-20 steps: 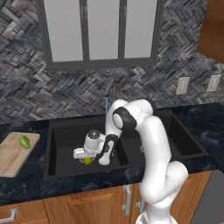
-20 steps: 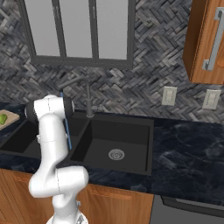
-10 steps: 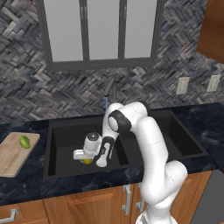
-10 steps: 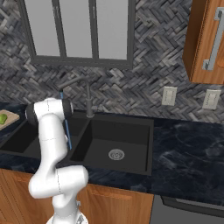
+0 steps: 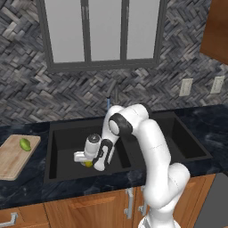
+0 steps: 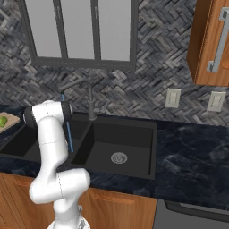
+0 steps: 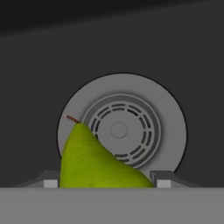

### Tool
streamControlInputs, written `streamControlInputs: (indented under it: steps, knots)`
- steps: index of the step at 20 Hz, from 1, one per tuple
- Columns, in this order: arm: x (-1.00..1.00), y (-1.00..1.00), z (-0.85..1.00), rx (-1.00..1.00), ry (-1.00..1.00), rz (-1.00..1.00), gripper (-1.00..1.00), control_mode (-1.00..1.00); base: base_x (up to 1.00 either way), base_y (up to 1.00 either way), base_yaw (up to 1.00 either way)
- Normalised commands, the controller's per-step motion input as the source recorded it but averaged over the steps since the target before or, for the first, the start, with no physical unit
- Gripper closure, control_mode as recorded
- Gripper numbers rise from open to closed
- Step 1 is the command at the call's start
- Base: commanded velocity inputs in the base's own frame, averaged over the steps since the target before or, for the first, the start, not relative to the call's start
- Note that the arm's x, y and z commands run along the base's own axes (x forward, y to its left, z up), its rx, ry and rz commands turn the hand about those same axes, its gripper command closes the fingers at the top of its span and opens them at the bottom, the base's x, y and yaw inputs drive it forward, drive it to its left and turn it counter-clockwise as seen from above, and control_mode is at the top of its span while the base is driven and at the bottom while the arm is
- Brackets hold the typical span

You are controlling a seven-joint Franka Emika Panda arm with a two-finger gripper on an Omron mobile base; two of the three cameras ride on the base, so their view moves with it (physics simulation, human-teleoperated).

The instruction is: Pick the mango, apple, pear from the sink and place them on the cutting board to airdry. Then turn off the sink faucet.

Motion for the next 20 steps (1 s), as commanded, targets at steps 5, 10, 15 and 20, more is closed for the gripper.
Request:
streamControlInputs:
  steps: [5, 10, 15, 20]
  knots:
    - [0.0, 0.02, 0.19, 0.0, 0.0, -0.01, 1.0, -1.0, 0.0, 0.0, 0.0]
    - [-0.04, 0.0, 0.38, 0.0, 0.0, 0.0, 1.0, -1.0, 0.0, 0.0, 0.0]
    - [-0.23, 0.01, 0.54, 0.0, -0.02, 0.0, 1.0, -1.0, 0.0, 0.0, 0.0]
    - [-0.3, 0.06, 0.54, 0.0, -0.04, 0.0, 1.0, -1.0, 0.0, 0.0, 0.0]
